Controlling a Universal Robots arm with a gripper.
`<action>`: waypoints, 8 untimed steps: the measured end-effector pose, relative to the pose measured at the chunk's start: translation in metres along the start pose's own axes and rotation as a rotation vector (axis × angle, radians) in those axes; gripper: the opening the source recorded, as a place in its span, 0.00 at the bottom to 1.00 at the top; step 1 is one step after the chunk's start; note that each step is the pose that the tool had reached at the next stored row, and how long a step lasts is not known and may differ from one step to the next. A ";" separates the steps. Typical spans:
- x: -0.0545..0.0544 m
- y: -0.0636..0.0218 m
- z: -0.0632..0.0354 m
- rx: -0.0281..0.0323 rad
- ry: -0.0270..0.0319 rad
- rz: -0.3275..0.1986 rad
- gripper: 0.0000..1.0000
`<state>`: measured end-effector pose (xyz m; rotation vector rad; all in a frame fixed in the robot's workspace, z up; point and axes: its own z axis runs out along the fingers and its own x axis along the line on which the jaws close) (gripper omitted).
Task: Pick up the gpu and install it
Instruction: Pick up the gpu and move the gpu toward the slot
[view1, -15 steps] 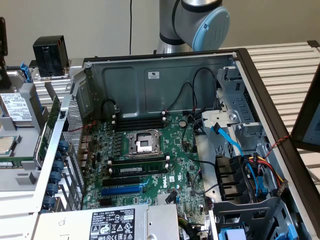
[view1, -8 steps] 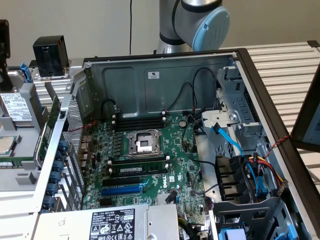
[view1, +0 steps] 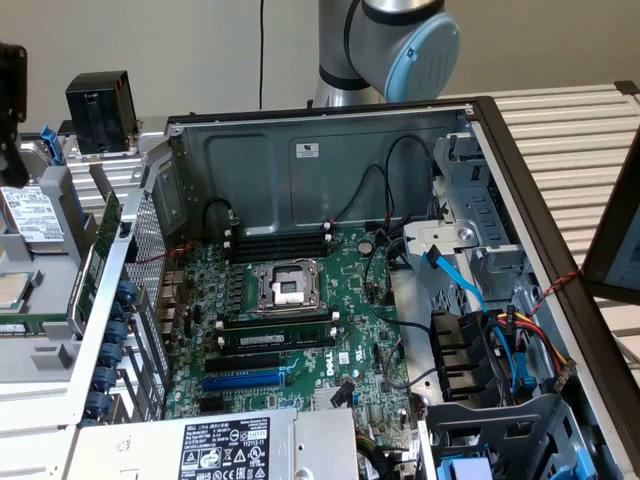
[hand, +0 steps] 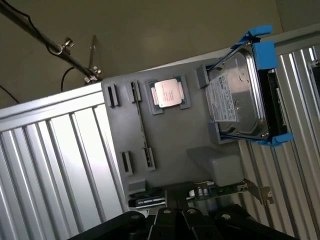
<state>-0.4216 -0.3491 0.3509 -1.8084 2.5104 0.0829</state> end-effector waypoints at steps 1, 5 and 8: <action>0.000 0.0000 0.0002 0.0011 -0.0002 0.018 0.11; 0.000 0.0000 0.0011 0.0057 -0.0013 0.082 0.11; 0.000 0.0000 0.0014 0.0090 -0.0022 0.128 0.17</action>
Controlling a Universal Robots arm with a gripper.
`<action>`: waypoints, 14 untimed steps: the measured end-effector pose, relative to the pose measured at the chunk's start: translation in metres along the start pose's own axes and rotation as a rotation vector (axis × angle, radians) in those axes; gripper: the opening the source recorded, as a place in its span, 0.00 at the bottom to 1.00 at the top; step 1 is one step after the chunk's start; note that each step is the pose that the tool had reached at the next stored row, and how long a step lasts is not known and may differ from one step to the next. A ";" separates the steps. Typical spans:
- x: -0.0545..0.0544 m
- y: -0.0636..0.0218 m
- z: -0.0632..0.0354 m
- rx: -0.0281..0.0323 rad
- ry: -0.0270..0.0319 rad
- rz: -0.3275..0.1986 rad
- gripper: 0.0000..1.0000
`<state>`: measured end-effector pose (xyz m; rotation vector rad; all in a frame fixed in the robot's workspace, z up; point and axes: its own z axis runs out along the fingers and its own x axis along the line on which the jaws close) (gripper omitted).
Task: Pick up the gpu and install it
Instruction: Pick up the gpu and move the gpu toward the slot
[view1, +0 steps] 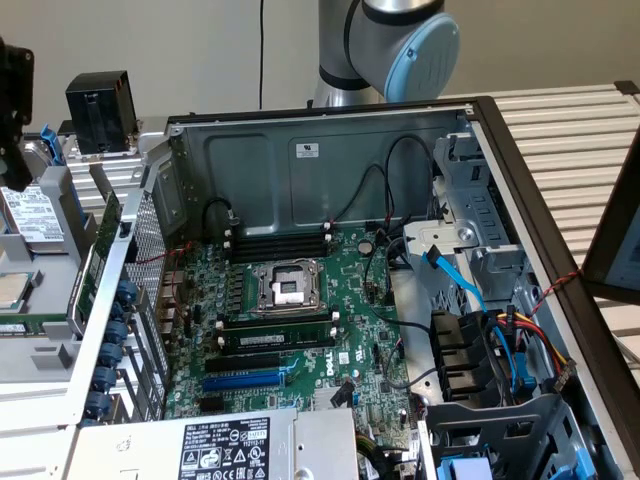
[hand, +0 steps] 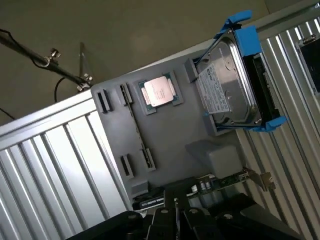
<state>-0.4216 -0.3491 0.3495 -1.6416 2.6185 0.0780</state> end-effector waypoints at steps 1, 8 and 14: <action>0.000 0.0000 0.0000 0.0010 -0.0002 0.016 0.24; 0.000 0.0000 0.0009 0.0094 -0.0022 0.136 0.42; 0.000 0.0000 0.0026 0.0166 -0.0038 0.241 0.42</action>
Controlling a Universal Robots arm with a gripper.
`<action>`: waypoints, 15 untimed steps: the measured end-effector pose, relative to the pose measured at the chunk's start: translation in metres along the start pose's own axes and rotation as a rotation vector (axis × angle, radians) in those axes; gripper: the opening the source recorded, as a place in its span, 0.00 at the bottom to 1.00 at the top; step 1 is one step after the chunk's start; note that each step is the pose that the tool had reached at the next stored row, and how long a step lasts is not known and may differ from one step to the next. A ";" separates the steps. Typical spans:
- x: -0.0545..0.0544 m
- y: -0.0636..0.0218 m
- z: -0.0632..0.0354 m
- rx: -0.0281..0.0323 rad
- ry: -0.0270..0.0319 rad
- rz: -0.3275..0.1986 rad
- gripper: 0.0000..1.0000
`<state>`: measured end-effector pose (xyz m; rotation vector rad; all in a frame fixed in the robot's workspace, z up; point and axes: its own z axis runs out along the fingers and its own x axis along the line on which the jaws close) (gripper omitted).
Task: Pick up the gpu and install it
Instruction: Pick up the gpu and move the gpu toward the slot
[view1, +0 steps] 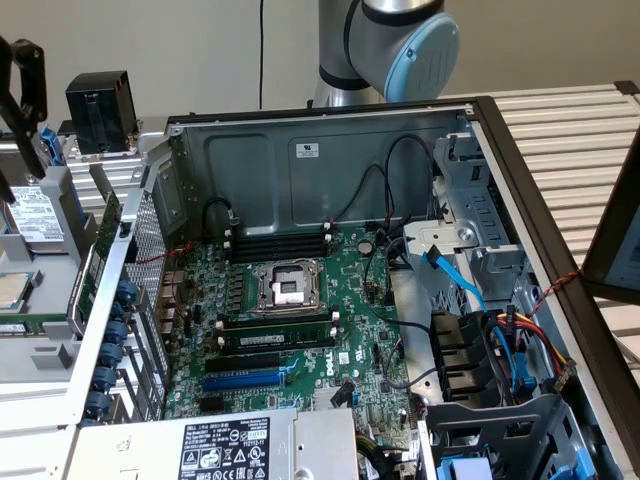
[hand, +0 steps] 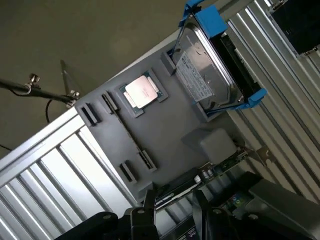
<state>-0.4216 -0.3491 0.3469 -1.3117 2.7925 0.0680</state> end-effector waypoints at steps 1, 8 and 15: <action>0.000 0.0000 0.0004 0.0013 -0.0004 0.018 0.42; 0.000 -0.0001 0.0041 0.0098 -0.0024 0.141 0.42; 0.000 -0.0001 0.0073 0.0168 -0.0041 0.241 0.42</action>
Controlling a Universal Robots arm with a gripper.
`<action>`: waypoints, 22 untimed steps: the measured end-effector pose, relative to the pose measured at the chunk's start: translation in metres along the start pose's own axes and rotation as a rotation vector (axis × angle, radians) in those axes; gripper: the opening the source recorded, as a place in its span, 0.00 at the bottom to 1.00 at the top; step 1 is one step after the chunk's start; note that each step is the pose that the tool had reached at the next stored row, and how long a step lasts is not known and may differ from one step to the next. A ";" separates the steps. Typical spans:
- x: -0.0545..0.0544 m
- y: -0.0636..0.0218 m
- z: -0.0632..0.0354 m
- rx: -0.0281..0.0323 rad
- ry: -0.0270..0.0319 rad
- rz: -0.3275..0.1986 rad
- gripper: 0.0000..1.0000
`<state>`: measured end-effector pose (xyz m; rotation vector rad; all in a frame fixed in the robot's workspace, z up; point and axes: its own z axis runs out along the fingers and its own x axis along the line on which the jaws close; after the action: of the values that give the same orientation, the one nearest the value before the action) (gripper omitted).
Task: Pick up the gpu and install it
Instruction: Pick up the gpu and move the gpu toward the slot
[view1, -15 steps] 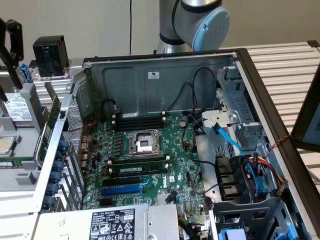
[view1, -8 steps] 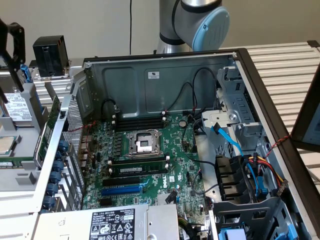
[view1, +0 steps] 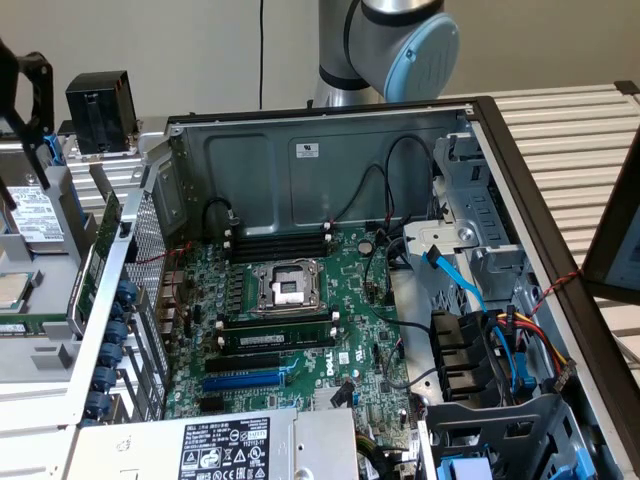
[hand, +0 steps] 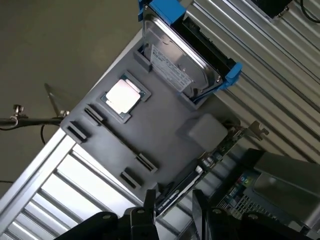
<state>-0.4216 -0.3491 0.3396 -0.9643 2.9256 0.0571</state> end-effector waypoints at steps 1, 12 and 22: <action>0.000 0.0000 0.0008 0.0012 -0.0004 0.016 0.42; 0.000 -0.0001 0.0062 0.0145 -0.0034 0.209 0.42; 0.001 -0.0003 0.0088 0.0248 -0.0075 0.341 0.42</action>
<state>-0.4216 -0.3493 0.3309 -0.4512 3.0397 0.0395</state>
